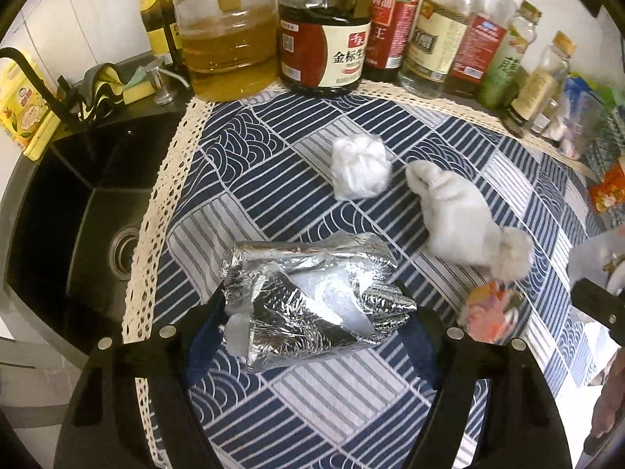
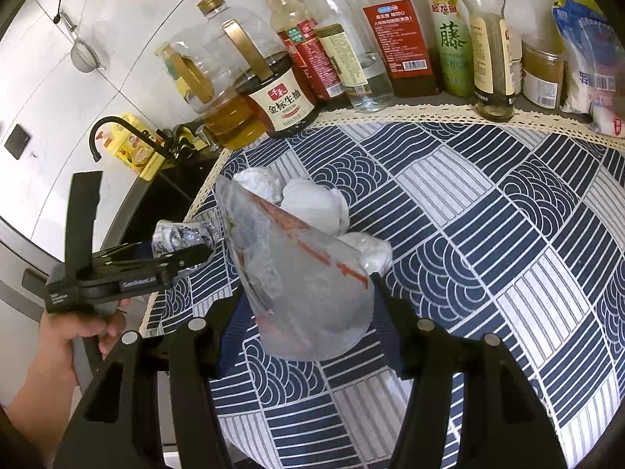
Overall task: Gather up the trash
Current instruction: 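Carry the foil and plastic bag down over the black trash bin with both tools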
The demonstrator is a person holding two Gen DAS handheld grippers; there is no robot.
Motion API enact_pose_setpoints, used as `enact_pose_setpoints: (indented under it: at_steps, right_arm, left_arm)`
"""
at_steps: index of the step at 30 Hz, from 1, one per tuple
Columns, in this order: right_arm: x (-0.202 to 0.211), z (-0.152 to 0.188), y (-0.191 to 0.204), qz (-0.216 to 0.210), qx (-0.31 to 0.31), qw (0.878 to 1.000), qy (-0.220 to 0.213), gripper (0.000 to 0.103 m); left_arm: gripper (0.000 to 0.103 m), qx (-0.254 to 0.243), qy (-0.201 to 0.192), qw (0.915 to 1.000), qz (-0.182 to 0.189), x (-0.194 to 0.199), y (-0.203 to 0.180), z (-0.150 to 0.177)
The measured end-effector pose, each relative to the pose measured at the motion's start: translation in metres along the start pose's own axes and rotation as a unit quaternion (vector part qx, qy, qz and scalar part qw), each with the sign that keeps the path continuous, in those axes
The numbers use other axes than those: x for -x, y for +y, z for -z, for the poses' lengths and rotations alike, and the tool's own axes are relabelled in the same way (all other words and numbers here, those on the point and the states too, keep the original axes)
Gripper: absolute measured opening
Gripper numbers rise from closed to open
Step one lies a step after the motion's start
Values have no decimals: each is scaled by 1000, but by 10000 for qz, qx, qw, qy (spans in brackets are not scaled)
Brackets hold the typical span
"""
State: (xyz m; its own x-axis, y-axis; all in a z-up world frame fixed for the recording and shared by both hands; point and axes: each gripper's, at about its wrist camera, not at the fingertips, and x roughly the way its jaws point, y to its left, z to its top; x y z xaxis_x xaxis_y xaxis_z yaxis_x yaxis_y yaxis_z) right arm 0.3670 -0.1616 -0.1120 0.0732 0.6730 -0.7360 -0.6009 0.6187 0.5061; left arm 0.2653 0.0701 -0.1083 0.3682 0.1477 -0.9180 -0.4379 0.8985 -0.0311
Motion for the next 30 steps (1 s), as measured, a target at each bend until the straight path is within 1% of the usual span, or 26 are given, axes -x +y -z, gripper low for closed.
enact_pose_setpoints:
  at_steps: [8,17,30]
  right_arm:
    - [8,20,26,127,-29,9999,-81,58]
    - [16,50,62,303,-125,9993,-204,58]
    - [15,97,119,502,-258,9981,-245,58]
  left_arm:
    - [77,-175,-203,9991,314,30,5,26]
    - [77,-437,-391,9958,708,62,15,59]
    - [77,-662,-516,9893,1191,95,48,110]
